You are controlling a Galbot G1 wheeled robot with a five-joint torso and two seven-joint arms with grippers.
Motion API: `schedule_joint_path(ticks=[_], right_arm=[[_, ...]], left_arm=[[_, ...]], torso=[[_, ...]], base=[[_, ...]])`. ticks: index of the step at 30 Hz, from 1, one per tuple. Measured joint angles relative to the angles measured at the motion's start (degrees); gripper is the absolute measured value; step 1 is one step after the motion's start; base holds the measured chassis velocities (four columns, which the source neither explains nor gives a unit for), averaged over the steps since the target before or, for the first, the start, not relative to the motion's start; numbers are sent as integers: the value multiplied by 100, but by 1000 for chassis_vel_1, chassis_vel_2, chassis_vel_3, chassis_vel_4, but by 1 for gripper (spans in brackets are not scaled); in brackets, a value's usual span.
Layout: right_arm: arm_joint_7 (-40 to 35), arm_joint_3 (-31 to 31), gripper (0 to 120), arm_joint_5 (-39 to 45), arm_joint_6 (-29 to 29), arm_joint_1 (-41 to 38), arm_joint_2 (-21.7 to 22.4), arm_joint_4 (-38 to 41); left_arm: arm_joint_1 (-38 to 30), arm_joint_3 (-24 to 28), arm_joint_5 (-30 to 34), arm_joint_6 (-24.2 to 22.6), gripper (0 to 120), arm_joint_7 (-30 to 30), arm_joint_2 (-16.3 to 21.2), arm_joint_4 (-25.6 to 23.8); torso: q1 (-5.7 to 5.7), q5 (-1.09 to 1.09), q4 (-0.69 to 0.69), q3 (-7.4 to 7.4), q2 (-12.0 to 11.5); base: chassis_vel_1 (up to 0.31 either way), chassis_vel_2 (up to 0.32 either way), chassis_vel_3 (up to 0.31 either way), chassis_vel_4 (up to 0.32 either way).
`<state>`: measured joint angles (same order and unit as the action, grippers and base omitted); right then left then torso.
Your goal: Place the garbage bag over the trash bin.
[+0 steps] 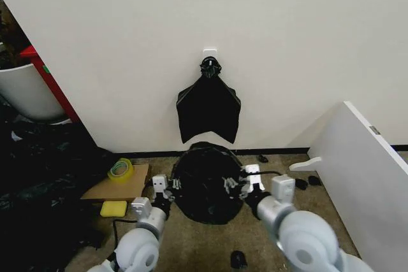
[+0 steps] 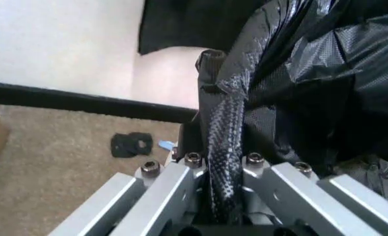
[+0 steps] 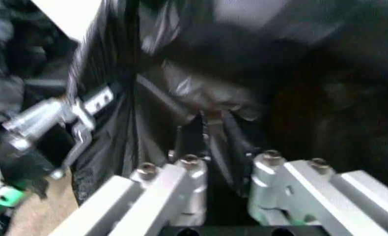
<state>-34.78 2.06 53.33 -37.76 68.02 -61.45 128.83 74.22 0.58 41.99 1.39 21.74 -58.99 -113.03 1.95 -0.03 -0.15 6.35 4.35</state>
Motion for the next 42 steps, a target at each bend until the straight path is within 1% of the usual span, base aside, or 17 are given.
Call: schedule_joint_path(ticks=[1, 3, 5, 7, 11, 16, 23, 30, 32, 35, 37, 39, 41, 42], right_arm=[[-94, 191, 1, -106, -66, -107, -133, -170], [-167, 309, 0, -174, -111, -190, -221, -295], [-326, 522, 0, -286, -177, -373, -396, -574], [-397, 578, 0, -311, -195, -442, -456, -677], [-701, 793, 0, -367, -219, -713, -694, -1064], [-756, 934, 0, -659, -217, -850, -871, -1417], [-732, 844, 0, -959, -237, -938, -932, -1871], [-667, 788, 0, -1185, -404, -938, -743, -1888], [-595, 786, 0, -1346, -410, -902, -688, -1823], [-572, 787, 0, -1368, -412, -868, -667, -1716], [-566, 801, 0, -1308, -413, -837, -663, -1603], [-556, 902, 0, -968, -415, -812, -719, -1404], [-551, 920, 0, -947, -415, -814, -735, -1404], [-529, 980, 0, -941, -415, -830, -809, -1470]], left_arm=[[-7, 16, -48, 1, 1, 2, -34, 1], [-9, 21, -90, 1, 1, 0, -54, 1], [-6, 26, -239, 3, 1, -41, -62, 0], [0, 26, -311, 9, 1, -65, -55, -9], [89, 22, -660, 33, 1, -181, 2, -59], [206, 21, -920, 115, 1, -305, 25, -81], [272, 5, -969, 179, 1, -339, 165, -147], [275, -16, -963, 179, 1, -328, 155, -197], [275, -16, -1000, 179, 1, -328, 152, -189], [275, -16, -1003, 179, 1, -327, 145, -179], [275, -16, -999, 179, 1, -326, 139, -179], [291, -4, -992, 180, 1, -335, 133, -199], [297, -2, -991, 180, 1, -338, 133, -208], [312, 2, -983, 179, 1, -345, 133, -236]], torso=[[0, -1, 1, 0, 0], [0, -1, 1, 0, 0], [1, 0, 2, 0, 0], [1, -1, 1, 0, 0], [1, -1, 1, 0, 0], [1, -1, 1, 0, 0], [1, 0, 1, 0, 0], [1, 0, 1, 0, 0], [1, 0, 0, 0, 0], [1, 0, 1, 0, 0], [1, -1, 0, 0, 0], [1, -1, 1, 0, 0], [1, -1, 1, 0, 0], [1, -1, 1, 0, 0]], base=[[0, 0, 0, 0], [0, 0, 0, 0], [0, 0, 0, 0], [0, 0, 0, 0], [0, 0, 0, 0], [0, 0, 0, 0], [0, 0, 0, 0], [0, 0, 0, 0], [0, 0, 0, 0], [0, 0, 0, 0], [0, 0, 0, 0], [0, 0, 0, 0], [0, 0, 0, 0], [0, 0, 0, 0]])
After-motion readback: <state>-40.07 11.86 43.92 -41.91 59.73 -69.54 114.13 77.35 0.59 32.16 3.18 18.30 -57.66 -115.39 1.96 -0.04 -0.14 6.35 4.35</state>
